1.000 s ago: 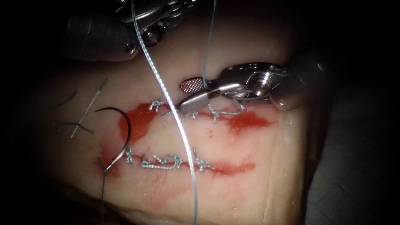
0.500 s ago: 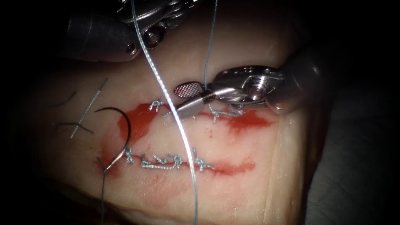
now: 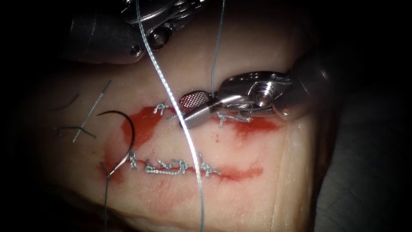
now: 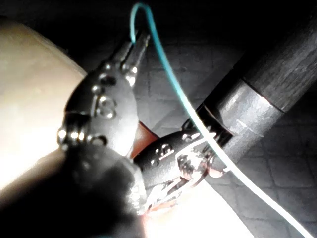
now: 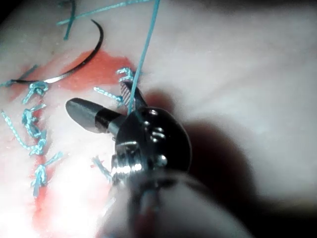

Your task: Wound Closure

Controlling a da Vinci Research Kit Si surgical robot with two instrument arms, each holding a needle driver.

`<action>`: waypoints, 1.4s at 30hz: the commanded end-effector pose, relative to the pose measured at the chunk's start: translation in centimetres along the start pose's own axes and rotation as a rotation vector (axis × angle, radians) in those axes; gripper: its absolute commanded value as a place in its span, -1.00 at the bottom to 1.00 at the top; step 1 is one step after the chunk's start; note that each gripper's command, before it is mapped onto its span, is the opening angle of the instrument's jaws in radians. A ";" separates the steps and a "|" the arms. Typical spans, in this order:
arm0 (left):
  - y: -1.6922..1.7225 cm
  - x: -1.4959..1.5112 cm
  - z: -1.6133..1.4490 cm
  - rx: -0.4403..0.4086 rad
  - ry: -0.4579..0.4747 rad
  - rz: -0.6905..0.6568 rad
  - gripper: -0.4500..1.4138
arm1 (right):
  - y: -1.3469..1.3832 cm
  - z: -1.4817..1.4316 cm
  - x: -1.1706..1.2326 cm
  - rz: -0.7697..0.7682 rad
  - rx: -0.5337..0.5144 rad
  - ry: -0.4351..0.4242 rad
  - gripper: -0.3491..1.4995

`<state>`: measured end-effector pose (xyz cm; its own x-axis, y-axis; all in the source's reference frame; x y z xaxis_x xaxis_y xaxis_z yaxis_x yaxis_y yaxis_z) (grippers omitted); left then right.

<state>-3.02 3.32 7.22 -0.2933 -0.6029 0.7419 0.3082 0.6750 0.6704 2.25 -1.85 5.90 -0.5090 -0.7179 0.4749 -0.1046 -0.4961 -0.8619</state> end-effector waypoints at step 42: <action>0.00 0.04 0.07 0.010 -0.001 0.003 -1.00 | -0.08 0.06 -0.13 0.026 -0.038 -0.071 0.24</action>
<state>-3.05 3.30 7.21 -0.2927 -0.6015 0.7433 0.3001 0.6803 0.6687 2.29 -1.74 5.86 -0.4540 -0.7634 0.4594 -0.1245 -0.4562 -0.8811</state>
